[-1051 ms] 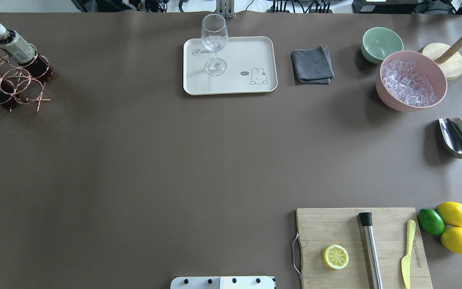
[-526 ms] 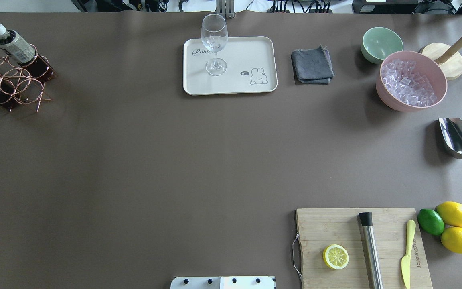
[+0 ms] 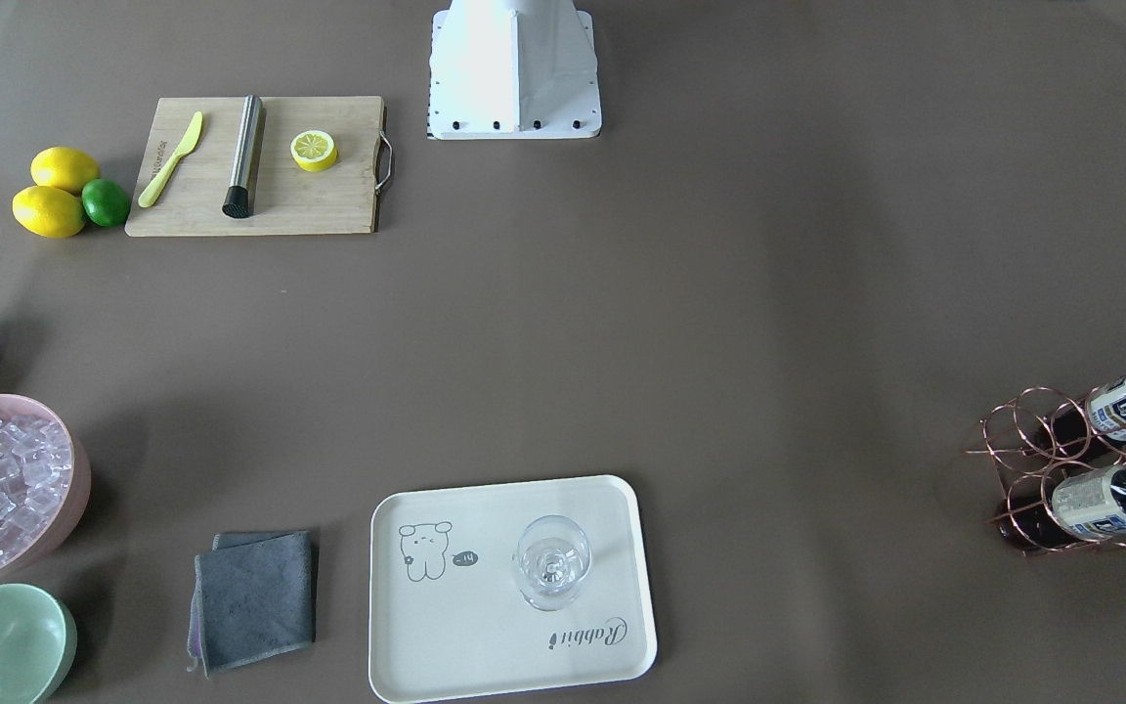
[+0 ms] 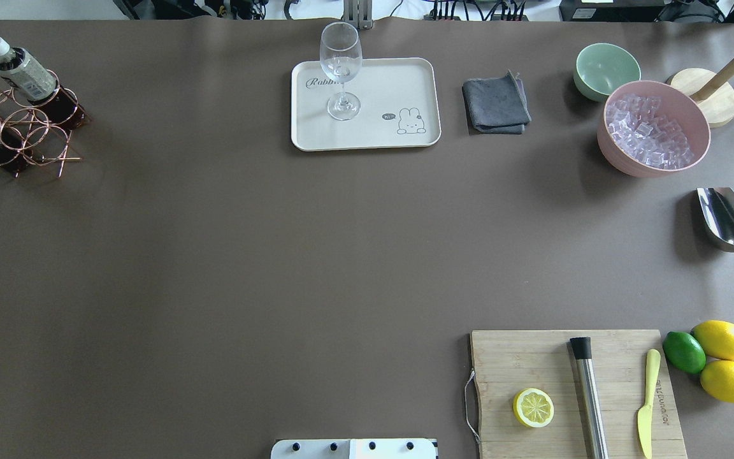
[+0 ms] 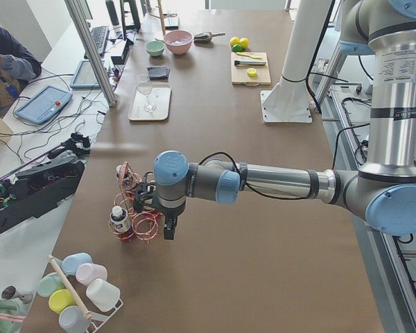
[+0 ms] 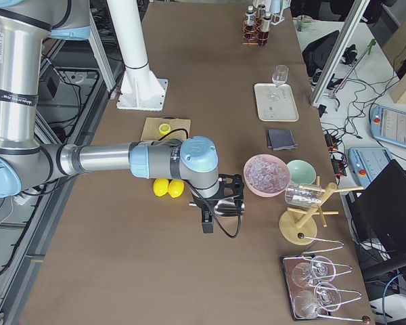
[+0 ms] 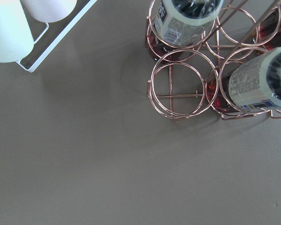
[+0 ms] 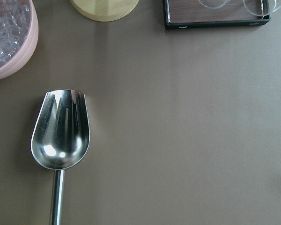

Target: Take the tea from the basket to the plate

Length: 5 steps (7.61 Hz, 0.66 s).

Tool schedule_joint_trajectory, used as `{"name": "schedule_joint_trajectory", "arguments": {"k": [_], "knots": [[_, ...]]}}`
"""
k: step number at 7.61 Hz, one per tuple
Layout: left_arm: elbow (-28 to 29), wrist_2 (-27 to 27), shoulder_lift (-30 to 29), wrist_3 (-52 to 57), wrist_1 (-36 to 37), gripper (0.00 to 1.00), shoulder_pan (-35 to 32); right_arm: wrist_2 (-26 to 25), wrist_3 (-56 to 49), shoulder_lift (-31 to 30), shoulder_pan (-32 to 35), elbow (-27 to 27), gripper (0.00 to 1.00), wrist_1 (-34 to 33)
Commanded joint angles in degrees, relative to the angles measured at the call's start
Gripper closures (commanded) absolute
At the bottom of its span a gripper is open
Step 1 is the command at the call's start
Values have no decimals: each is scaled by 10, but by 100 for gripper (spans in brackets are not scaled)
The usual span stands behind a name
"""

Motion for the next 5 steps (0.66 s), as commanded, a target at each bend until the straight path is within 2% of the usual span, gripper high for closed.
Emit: {"name": "schedule_joint_trajectory", "arguments": {"k": [1,3,5], "knots": [[-43,1,-2,2,0,1,3,1,0,0,1,0,0,0],[-74,-2,-2,12,-3,1,4,1,0,0,2,0,0,0],[-76,-1,-26,134,0,1,2,1,0,0,2,0,0,0]]}}
